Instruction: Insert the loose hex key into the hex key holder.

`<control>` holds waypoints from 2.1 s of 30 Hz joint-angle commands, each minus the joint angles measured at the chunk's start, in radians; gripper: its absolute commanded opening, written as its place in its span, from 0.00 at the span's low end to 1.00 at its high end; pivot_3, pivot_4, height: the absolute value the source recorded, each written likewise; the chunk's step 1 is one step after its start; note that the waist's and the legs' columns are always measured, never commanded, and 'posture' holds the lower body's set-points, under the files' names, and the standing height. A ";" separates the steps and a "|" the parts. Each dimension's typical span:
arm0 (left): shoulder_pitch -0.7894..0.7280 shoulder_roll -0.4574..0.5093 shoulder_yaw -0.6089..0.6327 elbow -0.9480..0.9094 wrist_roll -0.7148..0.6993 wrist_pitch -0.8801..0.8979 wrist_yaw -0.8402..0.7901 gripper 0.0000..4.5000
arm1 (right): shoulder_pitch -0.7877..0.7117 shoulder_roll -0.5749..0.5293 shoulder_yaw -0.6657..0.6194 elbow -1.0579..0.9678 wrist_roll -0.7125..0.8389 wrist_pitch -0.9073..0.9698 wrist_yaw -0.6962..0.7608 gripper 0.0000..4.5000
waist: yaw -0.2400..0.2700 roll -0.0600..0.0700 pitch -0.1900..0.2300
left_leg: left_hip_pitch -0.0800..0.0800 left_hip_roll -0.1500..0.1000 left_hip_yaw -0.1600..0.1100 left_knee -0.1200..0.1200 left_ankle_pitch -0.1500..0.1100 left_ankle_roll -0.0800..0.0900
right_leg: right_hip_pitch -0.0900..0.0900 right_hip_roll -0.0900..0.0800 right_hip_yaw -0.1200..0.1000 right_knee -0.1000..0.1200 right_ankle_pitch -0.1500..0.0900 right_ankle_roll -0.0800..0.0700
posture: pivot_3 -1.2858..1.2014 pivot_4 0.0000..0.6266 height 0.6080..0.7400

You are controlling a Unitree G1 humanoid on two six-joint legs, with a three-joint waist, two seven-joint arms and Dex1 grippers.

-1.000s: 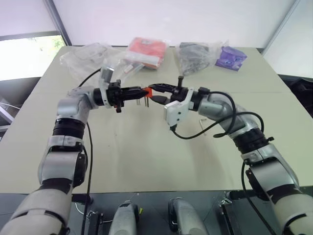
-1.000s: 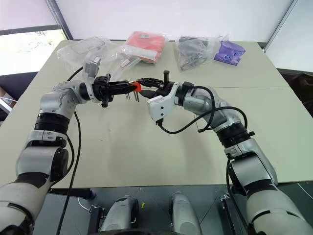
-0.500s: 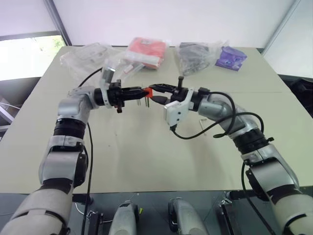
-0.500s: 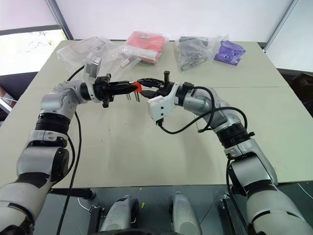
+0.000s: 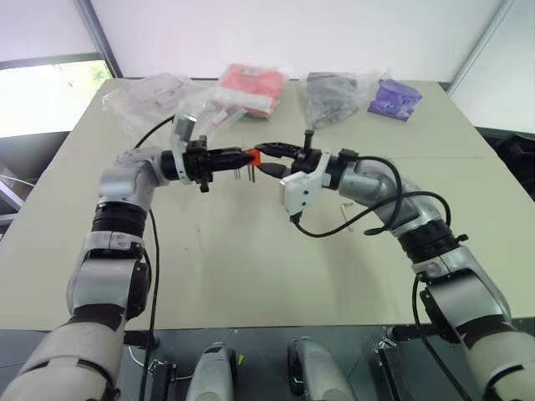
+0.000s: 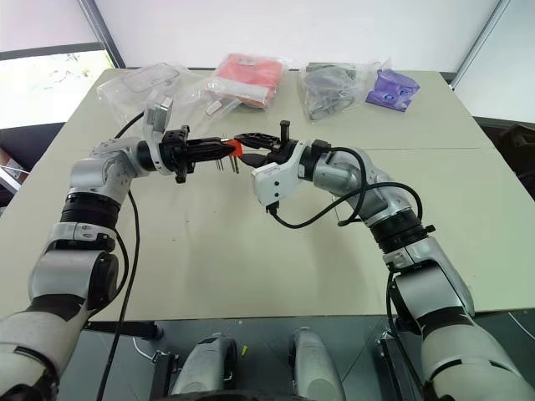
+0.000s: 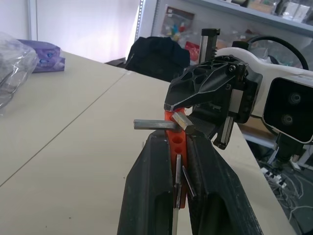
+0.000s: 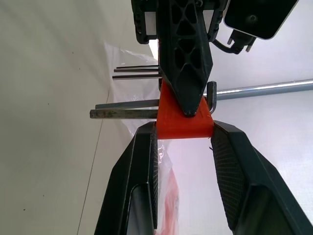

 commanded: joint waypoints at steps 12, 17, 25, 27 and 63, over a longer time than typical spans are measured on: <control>-0.006 -0.006 0.012 0.000 0.007 -0.024 0.021 0.74 | -0.005 0.011 -0.016 -0.070 0.007 0.000 -0.014 0.22 | 0.000 0.000 0.000 | 0.000 0.000 0.000 0.000 0.000 0.000 | 0.000 0.000 0.000 0.000 0.000 0.000 | 0.52 0.24 1.00; -0.003 -0.009 0.016 -0.003 0.002 -0.020 0.019 0.30 | -0.001 0.010 -0.015 -0.073 0.008 0.001 -0.013 0.22 | 0.001 0.000 0.000 | 0.000 0.000 0.000 0.000 0.000 0.000 | 0.000 0.000 0.000 0.000 0.000 0.000 | 0.52 0.24 1.00; -0.005 -0.010 0.019 -0.002 0.005 -0.022 0.017 0.01 | 0.002 0.008 -0.012 -0.075 0.008 0.005 -0.010 0.22 | 0.000 0.000 0.000 | 0.000 0.000 0.000 0.000 0.000 0.000 | 0.000 0.000 0.000 0.000 0.000 0.000 | 0.52 0.24 1.00; -0.007 -0.012 0.020 -0.005 0.007 -0.026 0.026 0.01 | 0.005 0.008 -0.009 -0.076 0.008 0.005 -0.006 0.22 | 0.000 0.000 0.000 | 0.000 0.000 0.000 0.000 0.000 0.000 | 0.000 0.000 0.000 0.000 0.000 0.000 | 0.52 0.24 1.00; 0.344 -0.068 -0.031 -0.513 -0.034 -0.021 0.211 0.00 | 0.316 0.085 -0.533 -0.748 0.666 2.231 0.043 0.99 | 0.004 0.000 0.000 | 0.002 0.000 -0.002 0.002 0.000 0.000 | 0.000 -0.001 0.000 0.006 0.000 -0.001 | 0.52 0.24 1.00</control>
